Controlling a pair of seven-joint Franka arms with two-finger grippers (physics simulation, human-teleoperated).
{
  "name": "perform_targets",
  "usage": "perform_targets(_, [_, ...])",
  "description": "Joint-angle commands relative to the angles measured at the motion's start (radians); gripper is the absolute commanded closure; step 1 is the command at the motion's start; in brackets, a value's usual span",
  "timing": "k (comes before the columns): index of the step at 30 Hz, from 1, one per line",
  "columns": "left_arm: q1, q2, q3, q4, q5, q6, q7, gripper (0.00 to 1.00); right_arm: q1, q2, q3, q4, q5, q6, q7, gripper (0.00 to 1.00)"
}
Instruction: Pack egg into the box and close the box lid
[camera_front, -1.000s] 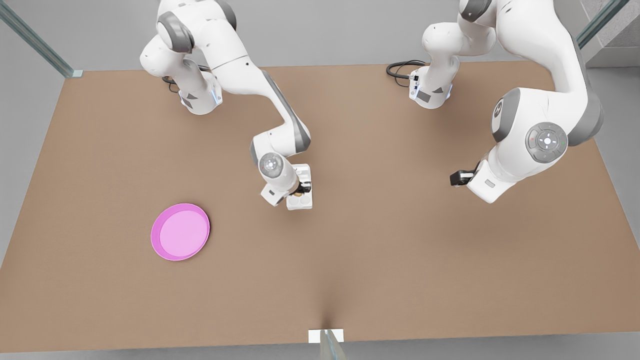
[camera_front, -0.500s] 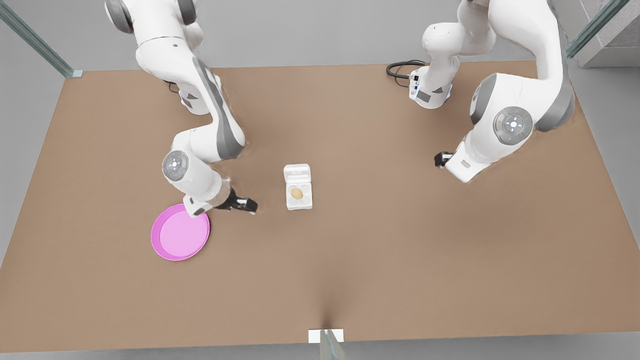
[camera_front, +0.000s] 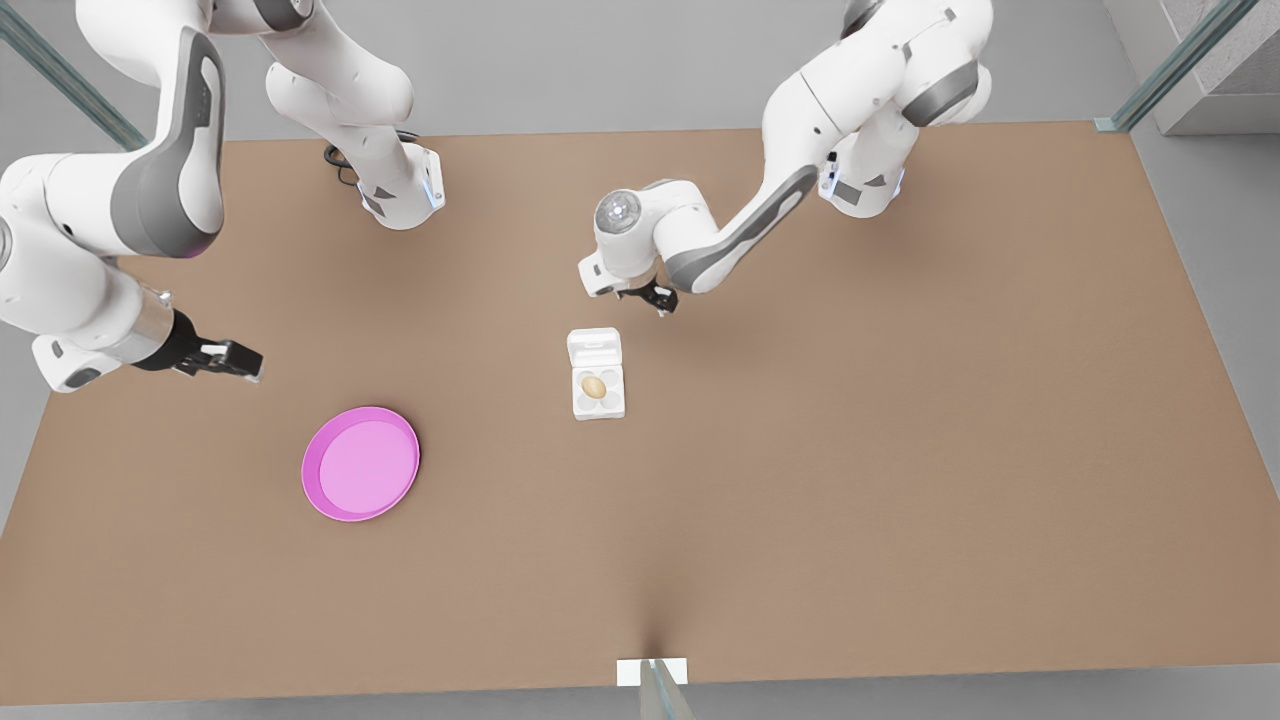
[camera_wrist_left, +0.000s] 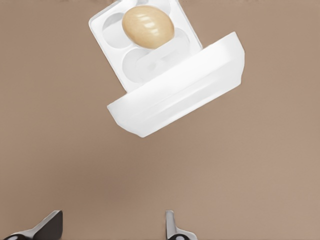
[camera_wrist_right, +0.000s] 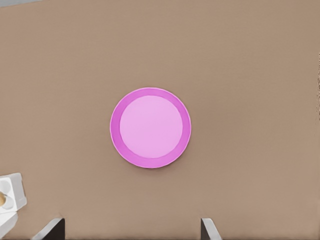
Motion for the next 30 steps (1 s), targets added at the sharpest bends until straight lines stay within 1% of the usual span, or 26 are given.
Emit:
perform_targets(1, [-0.014,0.056,0.011,0.02,0.189,0.22,-0.823,0.0,-0.003,0.024,0.005,0.04,-0.008,-0.057,-0.192,0.0])
perform_targets(3, [-0.108,0.065,0.09,0.058,0.187,0.221,-0.846,0.0,-0.012,0.018,0.005,0.047,-0.009,0.035,-0.197,0.0])
perform_targets(5, [-0.103,0.085,0.1,0.089,0.189,0.22,-0.843,0.0,0.0,-0.025,0.009,0.045,-0.011,-0.026,-0.194,0.0])
perform_targets(8, [-0.097,0.096,0.127,0.141,0.19,0.215,-0.831,0.0,-0.012,-0.027,0.008,0.045,-0.012,-0.029,-0.192,0.0])
perform_targets(12, [-0.082,0.09,0.129,0.173,0.189,0.203,-0.8,0.0,-0.012,-0.028,0.003,0.045,-0.014,-0.031,-0.194,0.0])
perform_targets(13, [-0.068,0.089,0.129,0.198,0.189,0.194,-0.797,0.0,-0.011,-0.03,0.009,0.045,-0.014,-0.035,-0.192,0.0])
perform_targets(16, [-0.01,0.089,0.129,0.202,0.187,0.182,-0.722,0.0,-0.012,-0.028,0.006,0.04,-0.014,-0.046,-0.192,0.0])
perform_targets(17, [0.056,0.056,0.115,0.228,0.172,0.076,-0.615,0.0,-0.009,-0.021,0.008,0.04,-0.014,-0.041,-0.188,0.0])
perform_targets(18, [0.159,-0.016,0.089,0.235,0.171,-0.048,-0.517,0.0,-0.006,-0.019,0.008,0.036,-0.014,-0.038,-0.188,0.0])
perform_targets(19, [0.384,-0.097,0.005,0.242,0.135,-0.215,-0.244,0.0,0.001,-0.019,0.008,0.034,-0.014,-0.038,-0.185,0.0])
perform_targets(20, [0.636,-0.119,-0.089,0.308,0.137,-0.351,0.134,0.0,-0.003,-0.017,0.008,0.034,-0.014,-0.038,-0.185,0.0])
perform_targets(21, [0.755,-0.125,-0.103,0.337,0.062,-0.447,0.357,0.0,-0.003,-0.017,0.008,0.033,-0.014,-0.038,-0.185,0.0])
perform_targets(22, [0.88,-0.135,-0.158,0.351,-0.014,-0.506,0.405,0.0,0.0,-0.017,0.008,0.034,-0.014,-0.037,-0.183,0.0])
perform_targets(23, [0.592,-0.154,0.236,0.49,-0.179,-0.637,0.588,0.0,-0.003,-0.017,0.008,0.034,-0.014,-0.037,-0.185,0.0])
perform_targets(24, [0.467,-0.331,0.54,0.408,-0.552,-0.685,0.677,0.0,0.0,-0.017,0.006,0.033,-0.015,-0.037,-0.183,0.0])
perform_targets(25, [0.463,-0.669,0.528,-0.024,-0.501,-0.437,0.679,0.0,-0.002,-0.017,0.008,0.033,-0.015,-0.034,-0.183,0.0])
perform_targets(26, [0.463,-0.65,0.528,0.044,-0.501,-0.492,0.675,0.0,-0.002,-0.019,0.008,0.033,-0.015,-0.032,-0.183,0.0])
perform_targets(27, [0.452,-0.566,0.528,0.167,-0.501,-0.585,0.662,0.0,-0.008,-0.019,0.006,0.031,-0.015,-0.028,-0.182,0.0])
perform_targets(29, [0.446,-0.559,0.526,0.175,-0.501,-0.593,0.66,0.0,-0.017,-0.024,0.006,0.017,-0.015,-0.023,-0.18,0.0])
perform_targets(30, [0.437,-0.55,0.526,0.175,-0.501,-0.593,0.66,0.0,-0.028,-0.045,0.008,-0.021,-0.015,0.018,-0.18,0.0])
